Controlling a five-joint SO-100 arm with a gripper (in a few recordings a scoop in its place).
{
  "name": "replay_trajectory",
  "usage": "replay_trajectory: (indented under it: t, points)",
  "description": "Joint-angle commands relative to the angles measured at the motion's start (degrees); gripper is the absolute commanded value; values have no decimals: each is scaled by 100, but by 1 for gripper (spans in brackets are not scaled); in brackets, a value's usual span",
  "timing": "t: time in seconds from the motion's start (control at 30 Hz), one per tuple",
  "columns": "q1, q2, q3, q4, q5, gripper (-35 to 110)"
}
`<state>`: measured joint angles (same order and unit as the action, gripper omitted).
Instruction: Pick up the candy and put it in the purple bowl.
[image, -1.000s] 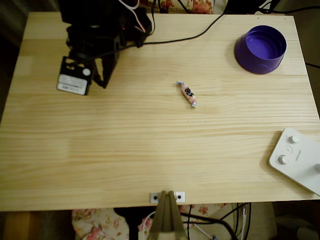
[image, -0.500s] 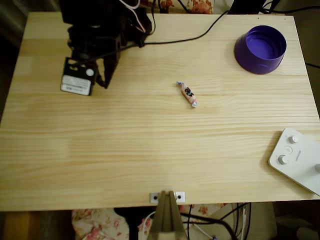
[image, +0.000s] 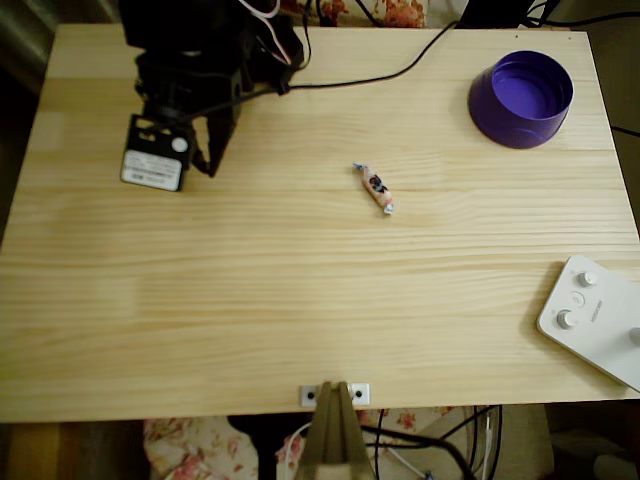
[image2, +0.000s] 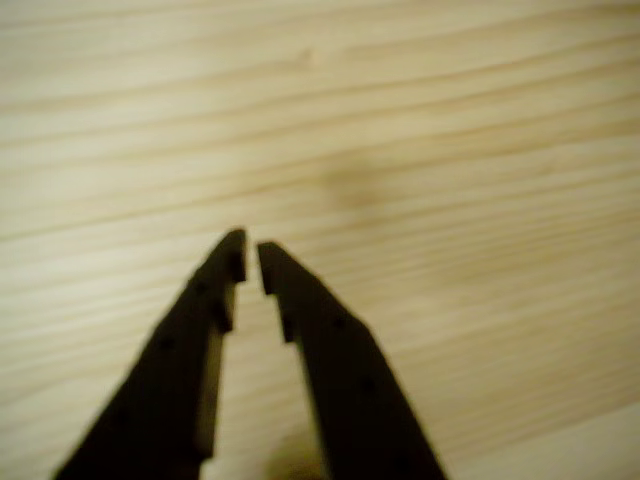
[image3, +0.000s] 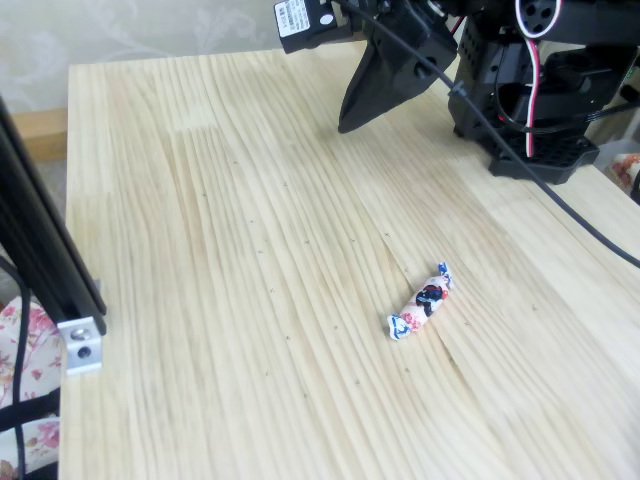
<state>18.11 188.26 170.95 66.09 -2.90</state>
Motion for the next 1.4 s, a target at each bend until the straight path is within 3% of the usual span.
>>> replay_trajectory:
  t: [0.0,1.37]
  points:
    - [88,79,-62,26,-35,-1]
    - [237,79,-62,26,105,-1]
